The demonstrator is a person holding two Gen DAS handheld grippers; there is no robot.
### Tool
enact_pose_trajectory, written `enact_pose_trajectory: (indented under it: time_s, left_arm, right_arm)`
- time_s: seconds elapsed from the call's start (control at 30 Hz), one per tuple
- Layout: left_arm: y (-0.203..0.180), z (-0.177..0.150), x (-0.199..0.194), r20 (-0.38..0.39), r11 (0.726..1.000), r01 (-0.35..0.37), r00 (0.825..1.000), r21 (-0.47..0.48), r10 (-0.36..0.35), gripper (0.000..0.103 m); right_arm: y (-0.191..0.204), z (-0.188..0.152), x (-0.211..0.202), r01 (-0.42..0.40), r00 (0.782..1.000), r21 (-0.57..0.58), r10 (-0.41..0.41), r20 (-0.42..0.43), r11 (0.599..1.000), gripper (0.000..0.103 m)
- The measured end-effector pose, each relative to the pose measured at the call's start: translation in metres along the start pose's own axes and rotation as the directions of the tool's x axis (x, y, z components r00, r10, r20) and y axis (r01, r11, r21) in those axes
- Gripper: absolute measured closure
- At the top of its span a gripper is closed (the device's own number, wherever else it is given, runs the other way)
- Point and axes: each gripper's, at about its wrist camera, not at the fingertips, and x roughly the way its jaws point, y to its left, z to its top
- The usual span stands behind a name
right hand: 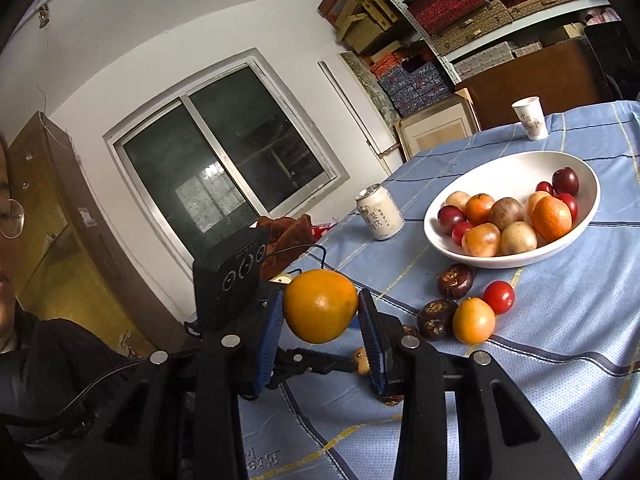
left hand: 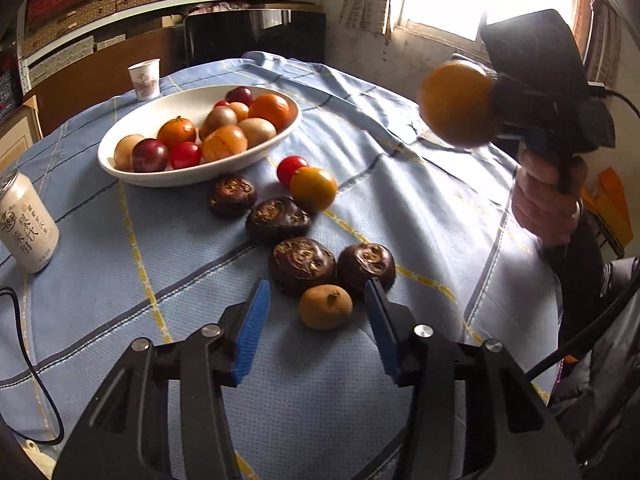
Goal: Organize fruits
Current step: 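Grasp a small tan fruit with the left tool while the right tool holds the yellow-orange fruit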
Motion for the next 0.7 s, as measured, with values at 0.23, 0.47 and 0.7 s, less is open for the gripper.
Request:
enact_pose_trajectory:
  time_s: [0.23,0.47,0.7]
  left_arm:
    - [-0.005,-0.004,0.013,-0.055,1.0,-0.006,0.998,0.019,0.007,0.061]
    - [-0.004,-0.004,0.017,-0.074,1.0,0.001,0.997,0.015,0.001,0.069]
    - [-0.002,-0.004,0.017,-0.076,1.0,0.007,0.997,0.008,-0.007,0.074]
  right_arm:
    - [0.003,-0.001,0.003,0.013,1.0,-0.017,-0.014,-0.013,1.0,0.065]
    - [0.003,-0.001,0.004,0.021,1.0,-0.017,-0.021,-0.018,1.0,0.065]
    - [0.003,-0.001,0.005,0.024,0.999,-0.015,-0.024,-0.023,1.0,0.065]
